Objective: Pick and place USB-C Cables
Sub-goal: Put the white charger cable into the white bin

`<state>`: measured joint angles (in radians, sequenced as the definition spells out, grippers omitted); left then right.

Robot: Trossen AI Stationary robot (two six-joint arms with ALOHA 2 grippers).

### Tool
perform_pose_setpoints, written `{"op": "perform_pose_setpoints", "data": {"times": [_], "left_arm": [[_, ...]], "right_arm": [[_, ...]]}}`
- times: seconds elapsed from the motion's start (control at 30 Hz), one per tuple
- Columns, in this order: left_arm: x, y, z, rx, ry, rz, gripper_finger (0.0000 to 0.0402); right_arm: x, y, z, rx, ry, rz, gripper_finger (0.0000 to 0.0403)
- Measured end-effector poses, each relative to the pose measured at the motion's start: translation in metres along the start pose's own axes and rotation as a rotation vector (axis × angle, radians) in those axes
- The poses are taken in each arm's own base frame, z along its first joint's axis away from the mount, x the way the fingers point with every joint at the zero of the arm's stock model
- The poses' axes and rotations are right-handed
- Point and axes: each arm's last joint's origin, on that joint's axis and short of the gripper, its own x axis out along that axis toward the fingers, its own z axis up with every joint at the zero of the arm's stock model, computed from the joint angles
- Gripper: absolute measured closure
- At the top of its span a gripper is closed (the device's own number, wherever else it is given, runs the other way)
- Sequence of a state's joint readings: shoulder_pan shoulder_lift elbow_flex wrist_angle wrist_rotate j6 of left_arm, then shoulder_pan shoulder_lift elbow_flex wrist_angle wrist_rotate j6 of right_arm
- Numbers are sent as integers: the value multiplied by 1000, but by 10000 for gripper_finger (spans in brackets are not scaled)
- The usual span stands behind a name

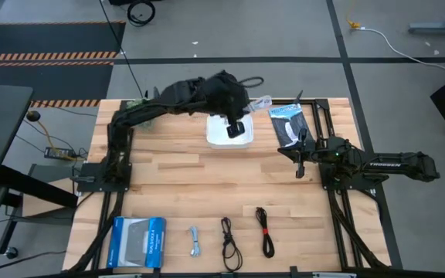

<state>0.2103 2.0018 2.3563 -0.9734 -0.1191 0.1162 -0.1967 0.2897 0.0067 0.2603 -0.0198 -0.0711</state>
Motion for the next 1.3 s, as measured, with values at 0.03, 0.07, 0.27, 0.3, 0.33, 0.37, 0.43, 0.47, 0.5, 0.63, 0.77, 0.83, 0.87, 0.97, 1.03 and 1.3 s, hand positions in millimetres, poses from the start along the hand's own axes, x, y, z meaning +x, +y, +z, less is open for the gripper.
{"op": "perform_pose_setpoints", "data": {"times": [0.03,0.07,0.27,0.3,0.33,0.37,0.43,0.47,0.5,0.63,0.77,0.83,0.87,0.97,1.03,1.3], "left_arm": [[-5,2,2,-4,-17,-1,348],[-10,5,4,-10,-36,-2,348],[-35,15,21,-53,-226,-1,348],[-38,15,24,-55,-254,-2,348],[-41,16,28,-56,-300,-1,348],[-43,17,32,-58,-343,-4,349],[-45,18,36,-58,-388,-19,349],[-46,19,38,-57,-417,-27,349],[-46,20,40,-58,-433,-29,349],[-46,29,37,-59,-420,-45,349],[-41,41,31,-67,-379,-56,349],[-37,47,26,-62,-338,-62,349],[-34,50,23,-58,-321,-64,349],[-23,56,12,-64,-250,-79,349],[-16,59,4,-67,-201,-95,349],[26,53,-31,-52,-44,-121,349]], "right_arm": [[0,0,0,0,0,-1,383],[0,0,0,0,0,-1,383],[0,0,0,0,-2,0,383],[0,0,0,0,-2,0,383],[0,0,0,0,-1,-1,383],[0,0,0,0,-2,0,383],[0,0,0,0,-2,-1,383],[0,0,0,0,-1,0,383],[0,0,0,0,-1,0,383],[0,0,0,0,-2,0,383],[0,0,0,0,-2,0,383],[0,0,0,0,-1,0,383],[0,0,0,0,-1,0,383],[0,0,0,0,-1,0,383],[0,0,0,0,0,0,383],[0,0,0,0,0,0,383]]}}
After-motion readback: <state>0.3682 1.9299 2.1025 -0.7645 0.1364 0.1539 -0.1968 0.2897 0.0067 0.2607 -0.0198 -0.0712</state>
